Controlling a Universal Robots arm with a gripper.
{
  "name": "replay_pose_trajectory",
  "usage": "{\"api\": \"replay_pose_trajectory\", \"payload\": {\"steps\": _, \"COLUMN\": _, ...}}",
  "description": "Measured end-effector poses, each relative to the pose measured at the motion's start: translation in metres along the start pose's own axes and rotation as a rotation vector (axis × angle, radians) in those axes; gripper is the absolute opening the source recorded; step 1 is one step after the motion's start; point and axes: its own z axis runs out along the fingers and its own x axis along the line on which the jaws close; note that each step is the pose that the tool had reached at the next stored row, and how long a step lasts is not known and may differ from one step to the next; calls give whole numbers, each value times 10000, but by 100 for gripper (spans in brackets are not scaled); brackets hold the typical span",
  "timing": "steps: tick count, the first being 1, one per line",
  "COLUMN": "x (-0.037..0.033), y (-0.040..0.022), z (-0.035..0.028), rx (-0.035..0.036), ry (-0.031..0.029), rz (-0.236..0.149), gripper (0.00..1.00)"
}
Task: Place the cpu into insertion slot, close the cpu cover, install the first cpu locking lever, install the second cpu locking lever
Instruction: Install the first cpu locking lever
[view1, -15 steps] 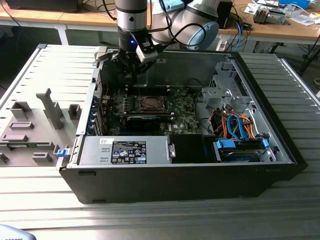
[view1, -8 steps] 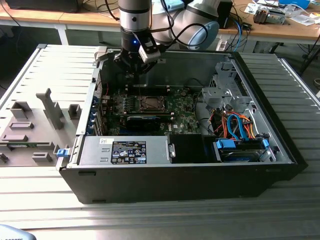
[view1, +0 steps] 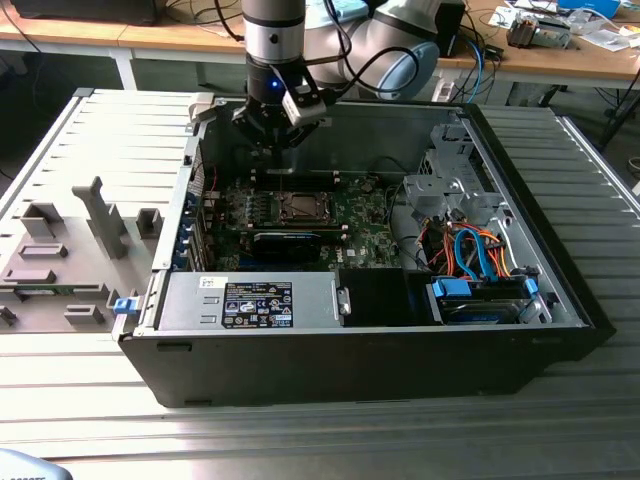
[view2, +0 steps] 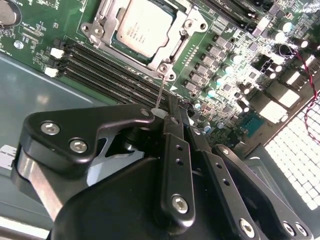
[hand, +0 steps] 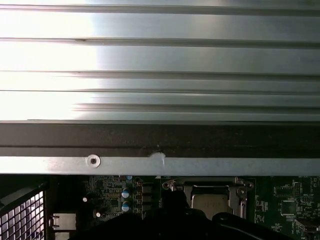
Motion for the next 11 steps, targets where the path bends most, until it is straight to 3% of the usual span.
{"api": "replay_pose_trajectory", "payload": {"steps": 11, "x": -107, "y": -1, "z": 1, "rx": 0, "ry": 0, "rz": 0, "gripper": 11}}
